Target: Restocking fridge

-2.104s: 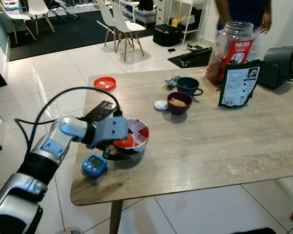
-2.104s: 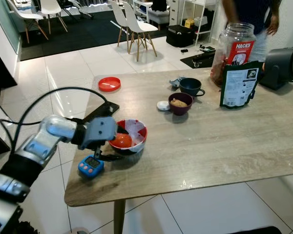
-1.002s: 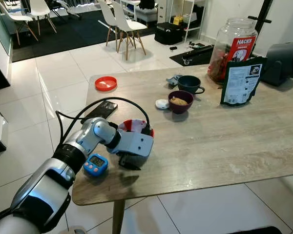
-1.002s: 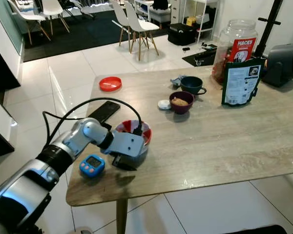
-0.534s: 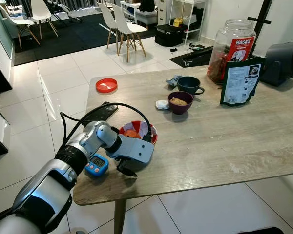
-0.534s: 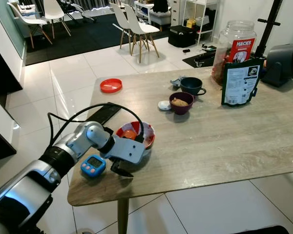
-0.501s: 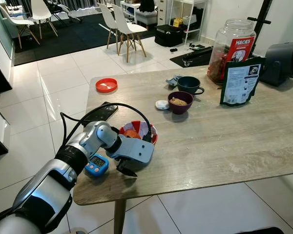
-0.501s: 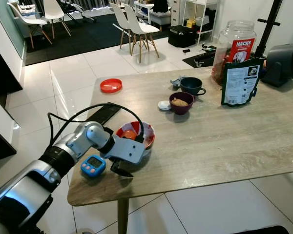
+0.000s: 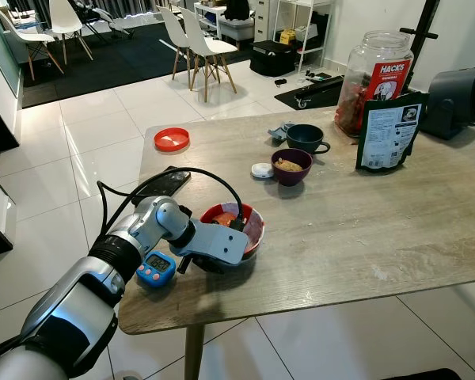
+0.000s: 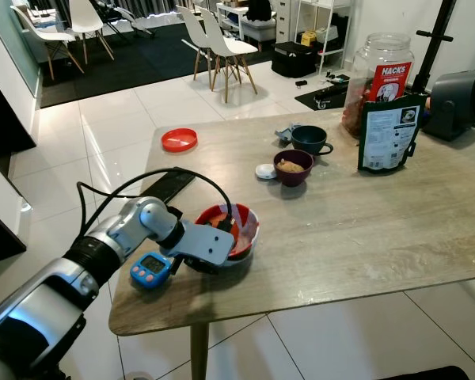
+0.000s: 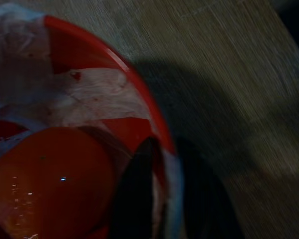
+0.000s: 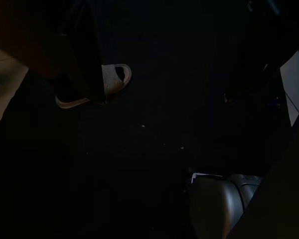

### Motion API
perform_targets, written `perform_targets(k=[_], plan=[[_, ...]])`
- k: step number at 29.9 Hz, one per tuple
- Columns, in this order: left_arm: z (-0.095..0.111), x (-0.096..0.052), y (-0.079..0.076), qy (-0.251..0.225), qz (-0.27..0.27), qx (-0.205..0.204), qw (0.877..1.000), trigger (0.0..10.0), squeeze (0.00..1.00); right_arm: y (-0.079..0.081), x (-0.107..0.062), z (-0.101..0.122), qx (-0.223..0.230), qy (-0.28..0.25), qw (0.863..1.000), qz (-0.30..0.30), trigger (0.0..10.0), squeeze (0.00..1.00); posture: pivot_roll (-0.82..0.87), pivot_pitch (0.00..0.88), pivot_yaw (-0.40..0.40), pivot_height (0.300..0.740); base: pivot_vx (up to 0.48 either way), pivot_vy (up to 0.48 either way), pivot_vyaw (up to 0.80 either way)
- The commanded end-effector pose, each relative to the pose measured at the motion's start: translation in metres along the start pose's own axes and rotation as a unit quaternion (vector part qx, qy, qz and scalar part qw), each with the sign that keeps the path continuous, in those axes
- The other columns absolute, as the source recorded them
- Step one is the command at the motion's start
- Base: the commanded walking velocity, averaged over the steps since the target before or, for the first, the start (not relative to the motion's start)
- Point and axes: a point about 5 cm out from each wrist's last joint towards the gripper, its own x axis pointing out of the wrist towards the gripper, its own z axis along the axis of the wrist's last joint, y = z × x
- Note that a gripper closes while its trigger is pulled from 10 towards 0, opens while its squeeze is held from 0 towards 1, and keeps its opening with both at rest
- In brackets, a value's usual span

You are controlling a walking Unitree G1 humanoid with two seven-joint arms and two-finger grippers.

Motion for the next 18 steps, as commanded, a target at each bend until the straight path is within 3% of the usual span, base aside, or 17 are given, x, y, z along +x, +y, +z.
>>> perform_targets(k=[1, 11, 18], plan=[[-0.007, 0.001, -0.005, 0.020, -0.019, -0.008, 1.000, 0.0, 0.00, 0.004, 0.000, 0.002, 0.007, -0.004, 1.000, 0.004, 10.0, 0.00, -0.06, 0.000, 0.082, 0.740, 0.000, 0.000, 0.00], [-0.014, 0.001, -0.011, 0.026, -0.015, -0.020, 0.999, 0.0, 0.00, 0.005, 0.001, 0.004, 0.007, -0.006, 1.000, 0.005, 10.0, 0.00, -0.05, 0.000, 0.079, 0.740, 0.000, 0.000, 0.00], [-0.024, -0.011, -0.007, 0.060, 0.032, -0.018, 0.997, 0.0, 0.00, 0.005, 0.001, 0.007, 0.005, -0.009, 1.000, 0.005, 10.0, 0.00, -0.05, 0.000, 0.073, 0.740, 0.000, 0.000, 0.00]])
